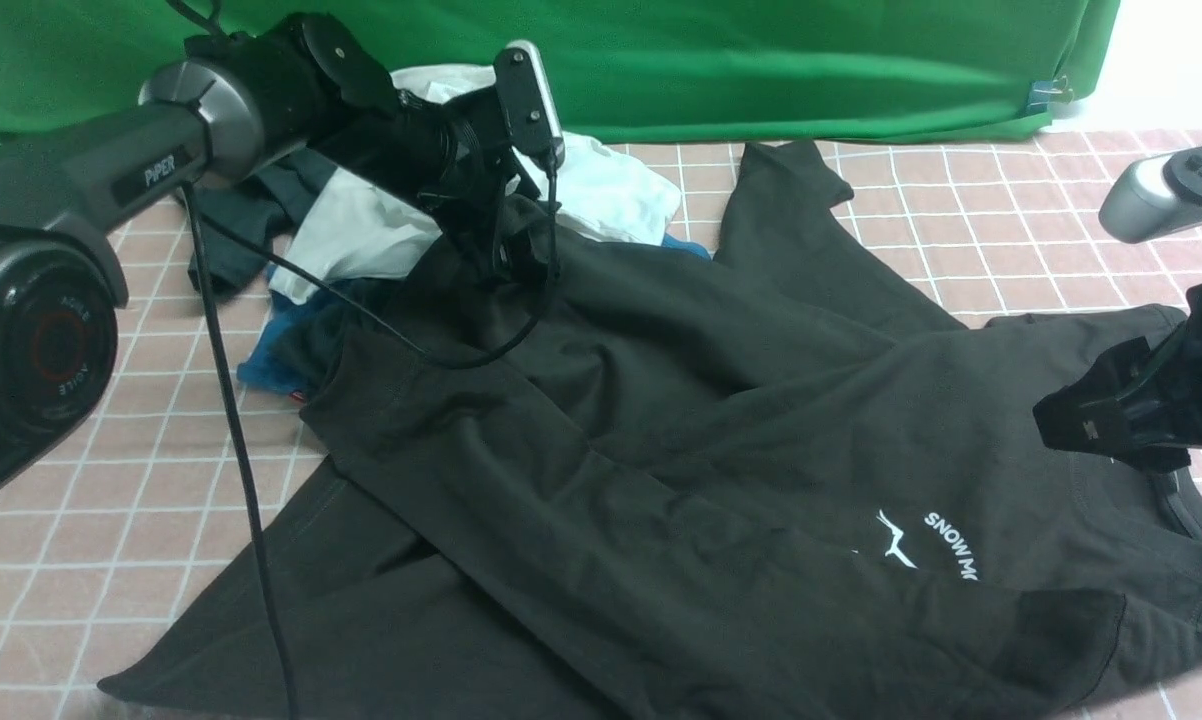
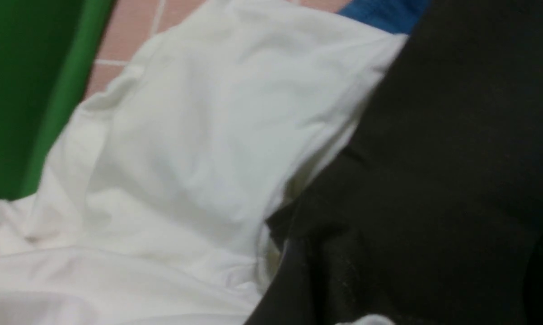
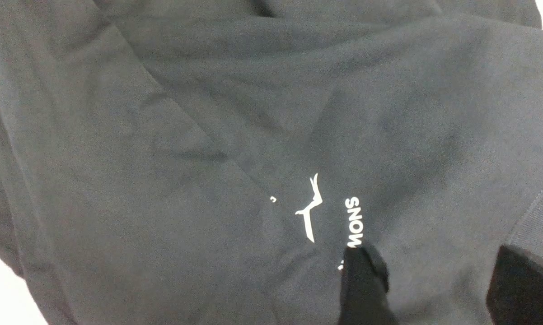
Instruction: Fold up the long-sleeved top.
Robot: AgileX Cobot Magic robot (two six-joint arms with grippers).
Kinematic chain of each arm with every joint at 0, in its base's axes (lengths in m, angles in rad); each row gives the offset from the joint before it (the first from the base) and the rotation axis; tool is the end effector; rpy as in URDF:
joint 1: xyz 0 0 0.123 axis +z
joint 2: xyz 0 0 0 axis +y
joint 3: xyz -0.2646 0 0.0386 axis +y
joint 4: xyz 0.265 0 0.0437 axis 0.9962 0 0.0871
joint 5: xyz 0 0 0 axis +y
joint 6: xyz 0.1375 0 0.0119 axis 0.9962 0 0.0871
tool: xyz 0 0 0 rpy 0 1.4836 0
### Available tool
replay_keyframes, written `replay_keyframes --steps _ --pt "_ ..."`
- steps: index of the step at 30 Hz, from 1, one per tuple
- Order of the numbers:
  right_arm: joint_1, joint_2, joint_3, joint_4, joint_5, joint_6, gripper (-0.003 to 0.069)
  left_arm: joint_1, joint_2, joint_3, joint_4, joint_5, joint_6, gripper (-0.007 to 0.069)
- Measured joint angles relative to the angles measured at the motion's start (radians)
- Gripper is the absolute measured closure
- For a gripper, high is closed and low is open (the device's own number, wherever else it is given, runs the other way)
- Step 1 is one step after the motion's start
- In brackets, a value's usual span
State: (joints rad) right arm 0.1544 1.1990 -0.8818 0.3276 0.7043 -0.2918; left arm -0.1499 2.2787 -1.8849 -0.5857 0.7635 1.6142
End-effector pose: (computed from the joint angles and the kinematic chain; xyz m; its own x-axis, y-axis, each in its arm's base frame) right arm 0.2804 0.0728 0.2360 -0.7674 -0.1574 -0.6216 -0.3068 0.9413 0.1404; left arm 0.5199 -0.1319 0.1316 -0.0018 0.8598 -0.5107 0.8920 0.2322 0.3878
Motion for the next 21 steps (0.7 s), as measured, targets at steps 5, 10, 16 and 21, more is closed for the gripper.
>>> replay_keyframes --steps 5,10,16,21 --pt "0.0 0.0 0.0 0.0 0.0 0.0 0.0251 0.0 0.0 0.0 0.062 0.02 0.02 0.007" --pt "0.0 0.0 0.0 0.0 0.0 0.0 0.0251 0.0 0.0 0.0 0.083 0.009 0.026 0.0072" --pt "0.0 0.0 0.0 0.0 0.0 0.0 0.0251 0.0 0.0 0.0 0.078 0.007 0.026 0.0177" --pt "0.0 0.0 0.0 0.0 0.0 0.0 0.0251 0.0 -0.02 0.0 0.056 0.006 0.029 0.0358"
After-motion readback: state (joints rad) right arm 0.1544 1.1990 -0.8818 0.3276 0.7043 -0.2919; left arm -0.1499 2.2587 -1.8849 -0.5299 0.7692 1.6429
